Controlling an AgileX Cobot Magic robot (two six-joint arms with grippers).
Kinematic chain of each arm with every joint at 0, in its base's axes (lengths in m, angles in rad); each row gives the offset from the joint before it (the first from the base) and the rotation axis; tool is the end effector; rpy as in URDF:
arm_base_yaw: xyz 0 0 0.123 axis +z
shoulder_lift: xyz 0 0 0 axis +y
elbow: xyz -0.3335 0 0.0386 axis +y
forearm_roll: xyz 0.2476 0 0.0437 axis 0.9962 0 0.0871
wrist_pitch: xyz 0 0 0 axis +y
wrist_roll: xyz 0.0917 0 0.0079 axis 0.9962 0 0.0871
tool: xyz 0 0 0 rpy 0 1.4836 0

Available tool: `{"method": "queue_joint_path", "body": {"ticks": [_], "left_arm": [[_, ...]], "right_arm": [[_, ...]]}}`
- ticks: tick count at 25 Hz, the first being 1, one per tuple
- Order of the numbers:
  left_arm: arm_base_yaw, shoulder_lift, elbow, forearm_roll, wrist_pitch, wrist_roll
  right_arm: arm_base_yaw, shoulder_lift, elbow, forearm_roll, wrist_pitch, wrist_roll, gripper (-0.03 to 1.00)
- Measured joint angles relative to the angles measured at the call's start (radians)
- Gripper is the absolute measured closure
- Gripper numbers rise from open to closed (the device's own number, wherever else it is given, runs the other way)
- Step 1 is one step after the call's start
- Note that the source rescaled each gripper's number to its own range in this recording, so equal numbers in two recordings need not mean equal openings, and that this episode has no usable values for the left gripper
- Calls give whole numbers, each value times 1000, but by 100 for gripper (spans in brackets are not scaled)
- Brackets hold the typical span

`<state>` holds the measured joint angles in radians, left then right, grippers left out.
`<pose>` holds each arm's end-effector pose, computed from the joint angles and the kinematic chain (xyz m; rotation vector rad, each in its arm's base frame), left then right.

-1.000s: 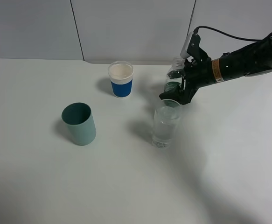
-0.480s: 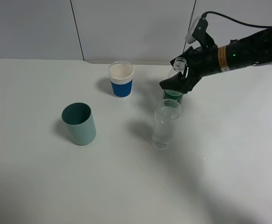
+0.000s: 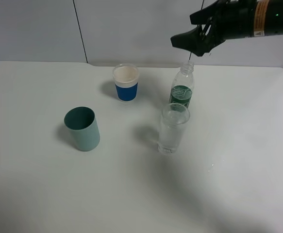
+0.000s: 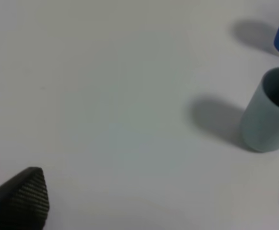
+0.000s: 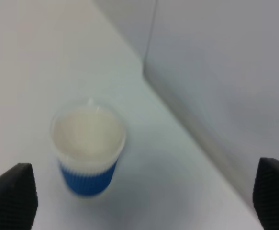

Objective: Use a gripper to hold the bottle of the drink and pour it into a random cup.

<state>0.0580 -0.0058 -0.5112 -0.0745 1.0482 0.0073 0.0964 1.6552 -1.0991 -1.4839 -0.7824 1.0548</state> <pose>-0.0567 -0.0092 0.2806 -0.0474 2.0124 -0.0471 0.3529 0.0990 0.3340 -0.9248 1.6326 0.5528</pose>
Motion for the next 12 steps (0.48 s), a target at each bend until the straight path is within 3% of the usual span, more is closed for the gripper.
{"method": "queue_joint_path", "body": {"ticks": [5,12], "left_arm": [[0,0,0,0,0,0],[0,0,0,1,0,0]], "right_arm": [[-33,-79,0,101,31,1,8],[-98,-195,0,195,150,30,8]]}}
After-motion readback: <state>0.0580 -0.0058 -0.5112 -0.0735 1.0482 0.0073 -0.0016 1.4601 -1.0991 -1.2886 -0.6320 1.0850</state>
